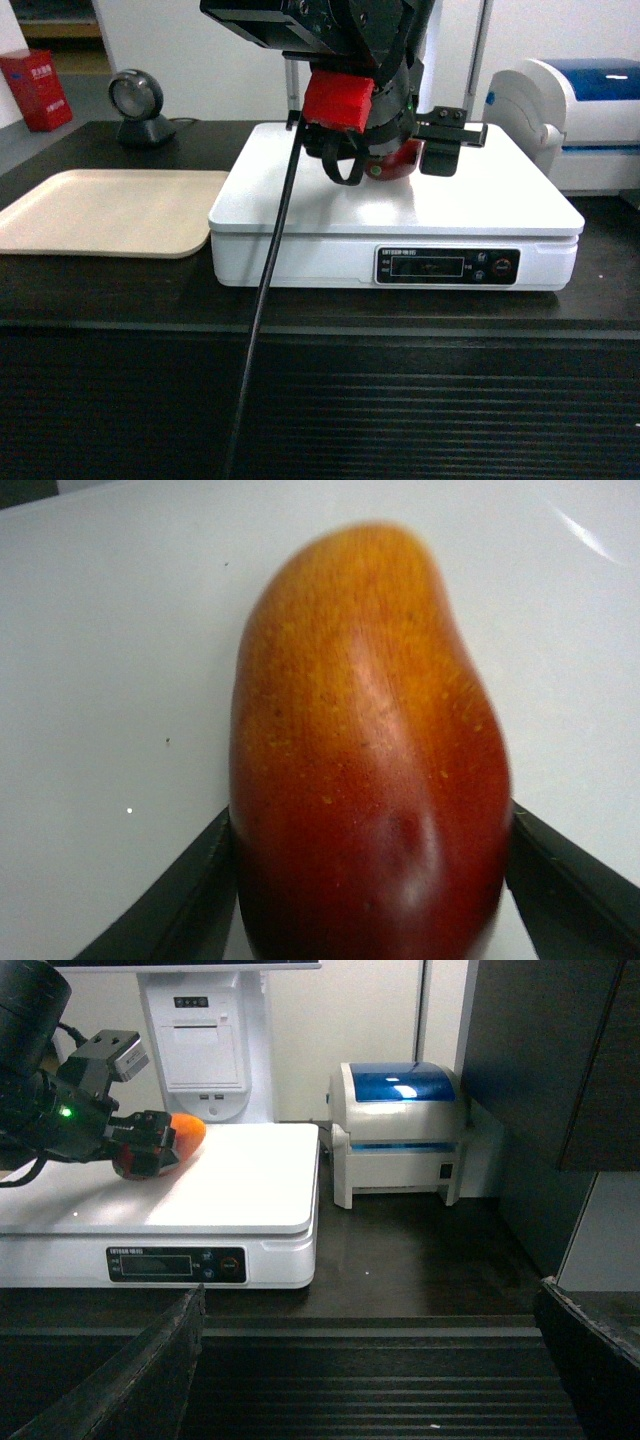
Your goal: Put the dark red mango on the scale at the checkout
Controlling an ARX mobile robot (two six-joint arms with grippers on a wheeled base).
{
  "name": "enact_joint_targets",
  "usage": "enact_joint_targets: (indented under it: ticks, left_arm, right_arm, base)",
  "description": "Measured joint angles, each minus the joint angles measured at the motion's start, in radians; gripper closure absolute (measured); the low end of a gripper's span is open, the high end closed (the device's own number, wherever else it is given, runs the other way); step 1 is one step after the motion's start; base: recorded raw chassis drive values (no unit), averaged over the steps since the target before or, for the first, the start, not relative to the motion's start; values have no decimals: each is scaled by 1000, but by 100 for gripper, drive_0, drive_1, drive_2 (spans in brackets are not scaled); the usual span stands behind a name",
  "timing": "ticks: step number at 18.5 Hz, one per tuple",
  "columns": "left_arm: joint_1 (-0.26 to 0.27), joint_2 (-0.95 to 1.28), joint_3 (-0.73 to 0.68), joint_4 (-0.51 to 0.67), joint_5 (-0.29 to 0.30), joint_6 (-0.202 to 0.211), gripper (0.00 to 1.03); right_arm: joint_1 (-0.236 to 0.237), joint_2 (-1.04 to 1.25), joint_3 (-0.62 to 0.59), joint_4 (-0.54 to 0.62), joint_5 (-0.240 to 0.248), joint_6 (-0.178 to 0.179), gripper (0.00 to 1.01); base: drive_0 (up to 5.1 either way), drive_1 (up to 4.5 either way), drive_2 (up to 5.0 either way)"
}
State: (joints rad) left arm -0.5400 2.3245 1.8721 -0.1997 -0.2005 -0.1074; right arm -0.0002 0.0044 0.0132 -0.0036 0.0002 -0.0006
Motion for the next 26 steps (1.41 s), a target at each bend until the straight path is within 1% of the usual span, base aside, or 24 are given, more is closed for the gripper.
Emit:
enact_joint_targets:
  ticks: [1, 2, 3, 5, 7, 8, 11, 12, 14, 15, 16, 17, 19, 20, 21, 22, 23, 25, 26]
  left_arm:
    - [-1, 0, -1, 8, 4, 5, 22]
    - [-4, -1, -13, 37, 3, 23, 11]
    - [-5, -3, -26, 51, 11, 43, 3]
    - [-10, -10, -51, 71, 34, 76, 5]
    - [-11, -30, -62, 89, 48, 105, 5]
    - [-11, -43, -62, 90, 57, 110, 5]
    - [-11, -70, -63, 95, 84, 110, 5]
    - [-11, -77, -70, 97, 100, 107, 5]
    - [-1, -124, -119, 144, 152, 82, 5]
    - [10, -166, -156, 197, 183, 57, 5]
    - [33, -238, -207, 239, 198, 35, 5]
    - [74, -342, -276, 291, 211, 18, 5]
    - [167, -523, -427, 378, 205, 10, 5]
    - [227, -617, -533, 426, 181, 15, 5]
    - [261, -681, -619, 470, 126, 43, 5]
    - [292, -764, -723, 500, 111, 80, 5]
    - [312, -880, -840, 515, 113, 118, 5]
    - [342, -1110, -1008, 538, 138, 164, 5]
    - [357, -1219, -1077, 530, 143, 173, 5]
  right_arm:
    - [0, 0, 0, 0, 0, 0, 3]
    - [0, 0, 0, 0, 0, 0, 3]
    - [0, 0, 0, 0, 0, 0, 3]
    - [0, 0, 0, 0, 0, 0, 3]
    - [0, 0, 0, 0, 0, 0, 3]
    - [0, 0, 0, 0, 0, 0, 3]
    - [0, 0, 0, 0, 0, 0, 3]
    - [0, 0, 0, 0, 0, 0, 3]
    - [0, 0, 0, 0, 0, 0, 3]
    - [0, 0, 0, 0, 0, 0, 3]
    - [0, 0, 0, 0, 0, 0, 3]
    - [0, 0, 0, 0, 0, 0, 3]
    - [0, 0, 0, 0, 0, 0, 3]
    - [0, 0, 0, 0, 0, 0, 3]
    - [0, 0, 0, 0, 0, 0, 3]
    - [0, 0, 0, 0, 0, 0, 3]
    - [0, 0, 0, 0, 0, 0, 3]
    - [0, 0, 0, 0, 0, 0, 3]
    - [0, 0, 0, 0, 0, 0, 3]
  base:
    - [0, 0, 0]
    - [0, 0, 0]
    - [0, 0, 0]
    - [0, 0, 0]
    - [0, 0, 0]
    - [0, 0, 0]
    - [0, 0, 0]
    - [0, 0, 0]
    - [0, 0, 0]
    - [0, 0, 0]
    - [0, 0, 0]
    - [0, 0, 0]
    - [0, 0, 0]
    - [0, 0, 0]
    - [0, 0, 0]
    - [0, 0, 0]
    - [0, 0, 0]
    - [0, 0, 0]
    - [0, 0, 0]
